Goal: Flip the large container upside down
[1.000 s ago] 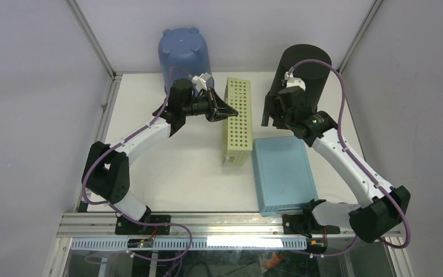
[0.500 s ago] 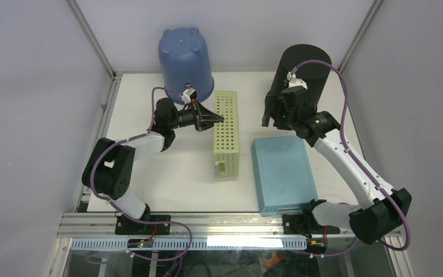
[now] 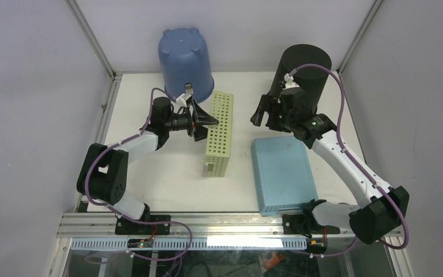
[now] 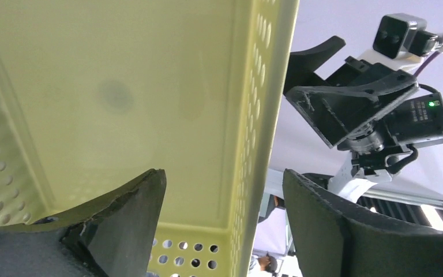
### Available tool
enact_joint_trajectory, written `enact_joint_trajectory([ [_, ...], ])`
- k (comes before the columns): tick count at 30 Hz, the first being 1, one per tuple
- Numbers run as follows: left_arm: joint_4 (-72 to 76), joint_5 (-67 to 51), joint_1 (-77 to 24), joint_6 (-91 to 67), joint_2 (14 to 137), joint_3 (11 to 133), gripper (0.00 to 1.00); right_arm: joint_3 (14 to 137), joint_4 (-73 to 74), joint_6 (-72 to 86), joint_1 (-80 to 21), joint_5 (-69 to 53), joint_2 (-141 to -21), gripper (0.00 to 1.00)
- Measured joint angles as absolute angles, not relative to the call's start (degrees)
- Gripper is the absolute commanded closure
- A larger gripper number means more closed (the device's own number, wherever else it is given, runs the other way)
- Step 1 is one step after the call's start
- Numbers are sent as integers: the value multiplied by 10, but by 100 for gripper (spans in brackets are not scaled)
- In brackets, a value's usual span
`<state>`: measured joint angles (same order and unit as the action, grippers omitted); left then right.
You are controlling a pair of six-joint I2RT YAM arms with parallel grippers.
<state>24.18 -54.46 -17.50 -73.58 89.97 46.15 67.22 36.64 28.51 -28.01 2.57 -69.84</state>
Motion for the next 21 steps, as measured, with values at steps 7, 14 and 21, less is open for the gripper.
enact_joint_trajectory([
  [7,38,-525,-164,-568,880,521,14,621,259,357,-300,-52,-710,7],
  [14,-103,-479,-160,-455,844,584,17,596,193,406,-326,-82,-758,7],
  [21,-210,-420,-160,-379,818,628,18,591,141,440,-331,-110,-769,7],
])
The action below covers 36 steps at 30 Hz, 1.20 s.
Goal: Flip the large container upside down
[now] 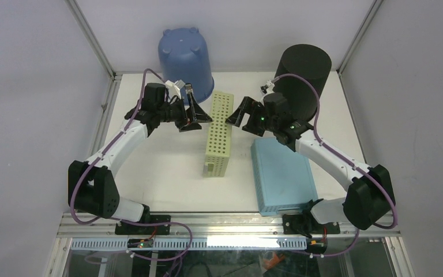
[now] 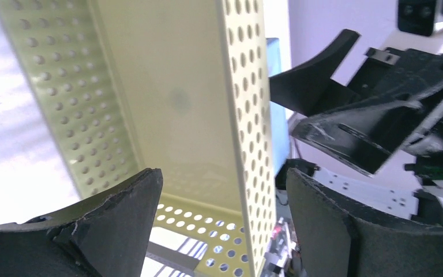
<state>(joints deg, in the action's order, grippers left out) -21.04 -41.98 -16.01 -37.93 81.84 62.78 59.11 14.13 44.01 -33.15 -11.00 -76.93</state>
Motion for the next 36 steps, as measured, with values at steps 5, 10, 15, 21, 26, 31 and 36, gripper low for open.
enact_joint_trajectory([
  [5,-277,-372,-148,-337,812,657,19,591,101,461,-344,-130,-785,8],
  [10,-310,-346,-92,-320,788,658,20,591,78,472,-349,-145,-805,7],
  [15,-314,-315,-56,-303,773,615,22,591,70,476,-352,-151,-818,8],
  [21,-291,-316,-72,-309,822,513,22,591,67,478,-356,-155,-820,8],
  [26,-266,-314,-102,-311,875,500,22,600,62,486,-374,-155,-821,8],
  [31,-239,-314,-145,-313,930,500,22,643,42,503,-415,-158,-850,8],
  [36,-225,-320,-162,-323,959,506,22,713,6,515,-467,-170,-914,8],
])
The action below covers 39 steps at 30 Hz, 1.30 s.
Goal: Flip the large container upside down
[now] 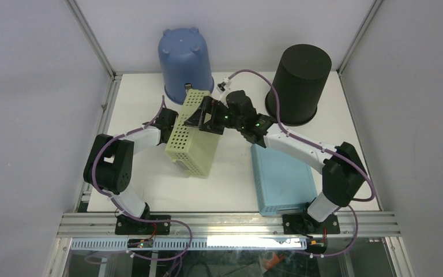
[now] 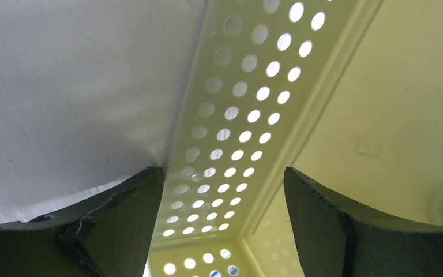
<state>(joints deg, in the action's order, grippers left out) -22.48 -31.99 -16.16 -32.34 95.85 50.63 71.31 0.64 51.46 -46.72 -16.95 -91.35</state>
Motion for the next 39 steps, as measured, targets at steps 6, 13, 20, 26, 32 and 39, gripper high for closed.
enact_joint_trajectory([
  [6,-221,-320,-141,-321,959,510,19,735,-6,516,-483,-175,-944,8],
  [13,-234,-331,-93,-301,959,512,14,737,1,515,-485,-175,-951,8],
  [20,-212,-398,-10,-312,959,512,14,767,3,513,-487,-179,-978,8],
  [26,-216,-387,45,-337,954,508,12,805,7,513,-487,-183,-1004,8],
  [32,-284,-248,115,-354,902,533,10,863,7,511,-488,-191,-1049,8],
  [39,-338,-97,120,-359,813,655,9,940,41,499,-491,-201,-1115,5],
])
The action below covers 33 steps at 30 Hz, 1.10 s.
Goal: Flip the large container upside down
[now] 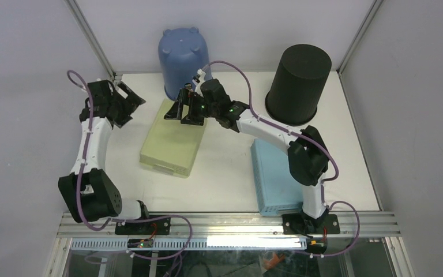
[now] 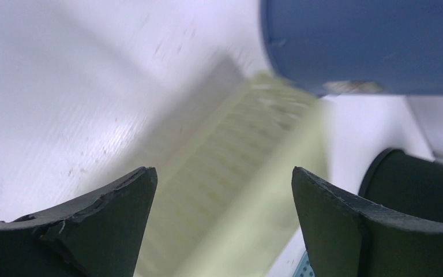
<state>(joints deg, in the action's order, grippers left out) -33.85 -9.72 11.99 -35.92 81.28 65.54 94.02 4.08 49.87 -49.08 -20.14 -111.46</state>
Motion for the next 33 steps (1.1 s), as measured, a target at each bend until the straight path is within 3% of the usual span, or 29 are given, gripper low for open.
enact_joint_trajectory([
  [7,-359,-29,115,-355,745,759,6,989,138,439,-489,-174,-1119,3],
  [11,-371,4,52,-333,733,797,1,992,214,389,-484,-127,-1100,1],
  [21,-381,56,-211,-298,754,816,1,979,491,303,-428,213,-936,1],
  [28,-355,97,-289,-278,757,745,1,890,613,322,-374,432,-790,1],
  [33,-353,135,-288,-271,752,694,1,757,584,318,-376,471,-658,1],
])
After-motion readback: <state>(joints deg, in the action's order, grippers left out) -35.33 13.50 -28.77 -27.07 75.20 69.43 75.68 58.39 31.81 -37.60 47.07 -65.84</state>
